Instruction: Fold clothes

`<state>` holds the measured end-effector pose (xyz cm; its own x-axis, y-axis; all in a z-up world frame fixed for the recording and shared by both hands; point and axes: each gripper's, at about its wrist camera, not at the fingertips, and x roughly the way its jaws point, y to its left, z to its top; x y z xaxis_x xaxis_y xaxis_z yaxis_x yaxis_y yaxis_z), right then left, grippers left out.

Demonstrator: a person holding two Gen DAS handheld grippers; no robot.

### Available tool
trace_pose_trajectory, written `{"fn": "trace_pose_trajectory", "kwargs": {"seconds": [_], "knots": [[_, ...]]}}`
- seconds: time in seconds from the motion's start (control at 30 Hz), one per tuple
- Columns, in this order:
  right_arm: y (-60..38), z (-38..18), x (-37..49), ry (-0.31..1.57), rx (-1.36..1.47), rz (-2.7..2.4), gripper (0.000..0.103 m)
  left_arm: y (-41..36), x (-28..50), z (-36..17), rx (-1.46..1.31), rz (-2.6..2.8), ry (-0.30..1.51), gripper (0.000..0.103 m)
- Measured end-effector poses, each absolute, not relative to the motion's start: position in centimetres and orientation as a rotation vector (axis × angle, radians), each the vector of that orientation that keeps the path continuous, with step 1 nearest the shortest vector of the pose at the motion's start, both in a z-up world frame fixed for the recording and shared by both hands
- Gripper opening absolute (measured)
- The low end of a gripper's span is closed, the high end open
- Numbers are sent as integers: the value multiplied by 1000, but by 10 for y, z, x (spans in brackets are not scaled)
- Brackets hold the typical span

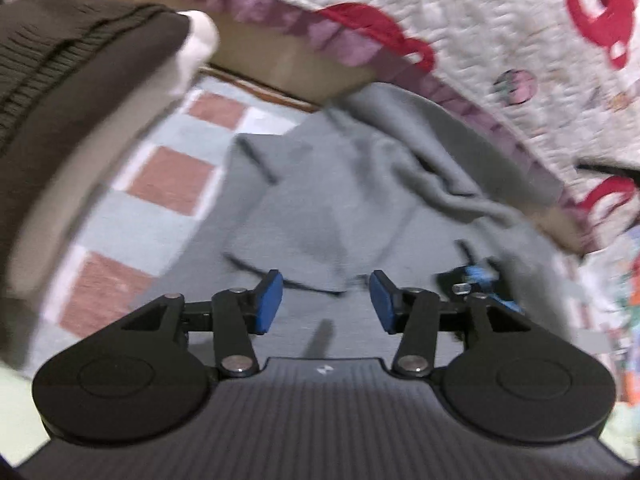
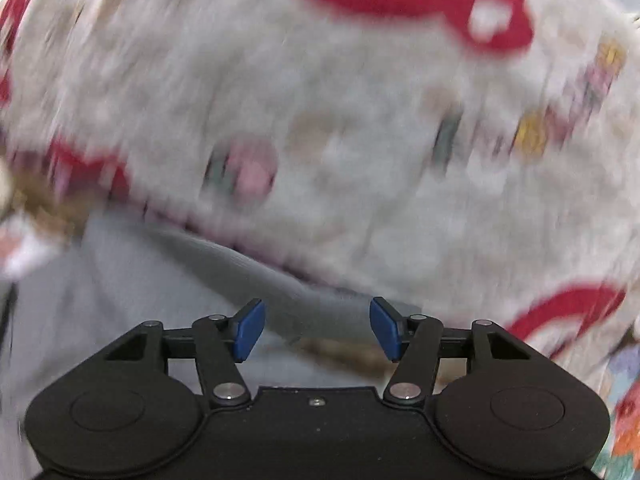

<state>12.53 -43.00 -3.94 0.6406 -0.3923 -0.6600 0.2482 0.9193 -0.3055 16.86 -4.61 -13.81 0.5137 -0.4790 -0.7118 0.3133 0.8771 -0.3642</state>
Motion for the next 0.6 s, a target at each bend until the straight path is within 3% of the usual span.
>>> {"fn": "trace_pose_trajectory", "kwargs": {"seconds": [0.1, 0.27, 0.6], "knots": [[-433, -81, 85, 901, -158, -316, 63, -42, 169, -143, -100, -387, 927, 58], [-452, -129, 10, 1003, -75, -348, 63, -27, 179, -160, 4, -246, 1015, 60], [-504, -129, -161, 861, 367, -505, 65, 13, 180, -180, -150, -166, 1148, 68]]}}
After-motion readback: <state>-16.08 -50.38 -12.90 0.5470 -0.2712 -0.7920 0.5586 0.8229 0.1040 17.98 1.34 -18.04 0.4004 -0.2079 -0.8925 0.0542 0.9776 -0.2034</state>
